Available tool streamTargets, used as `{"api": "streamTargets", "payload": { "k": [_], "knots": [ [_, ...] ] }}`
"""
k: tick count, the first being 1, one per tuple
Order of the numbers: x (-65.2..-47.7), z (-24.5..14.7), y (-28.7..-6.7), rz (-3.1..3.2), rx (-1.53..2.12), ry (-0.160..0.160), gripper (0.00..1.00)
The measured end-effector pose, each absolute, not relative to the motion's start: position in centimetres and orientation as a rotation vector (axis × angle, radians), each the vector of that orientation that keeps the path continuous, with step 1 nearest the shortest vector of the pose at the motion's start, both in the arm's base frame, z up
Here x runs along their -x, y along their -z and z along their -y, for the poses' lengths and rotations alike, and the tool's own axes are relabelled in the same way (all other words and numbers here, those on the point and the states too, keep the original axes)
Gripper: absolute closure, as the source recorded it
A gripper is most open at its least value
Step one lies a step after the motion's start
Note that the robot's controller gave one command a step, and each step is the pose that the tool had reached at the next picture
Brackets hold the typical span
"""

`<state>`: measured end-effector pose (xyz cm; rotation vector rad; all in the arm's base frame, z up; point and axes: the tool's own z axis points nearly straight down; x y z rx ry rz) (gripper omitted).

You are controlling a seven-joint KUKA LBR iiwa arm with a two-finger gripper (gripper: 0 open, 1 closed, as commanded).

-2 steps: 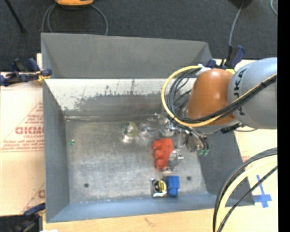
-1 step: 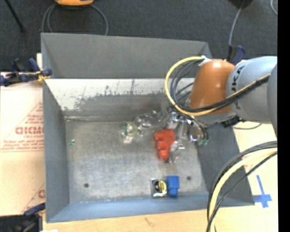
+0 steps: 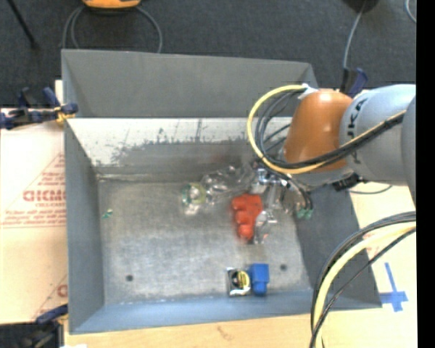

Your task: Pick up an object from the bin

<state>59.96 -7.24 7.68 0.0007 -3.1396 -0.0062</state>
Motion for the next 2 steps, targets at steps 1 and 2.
{"api": "streamTargets", "payload": {
  "k": [1, 2],
  "knots": [
    [-61.7, 8.8, -16.2, 3.126, -0.406, -0.005, 1.00],
    [-59.8, 10.4, -25.4, 3.072, -0.704, -0.008, 1.00]
  ]
}}
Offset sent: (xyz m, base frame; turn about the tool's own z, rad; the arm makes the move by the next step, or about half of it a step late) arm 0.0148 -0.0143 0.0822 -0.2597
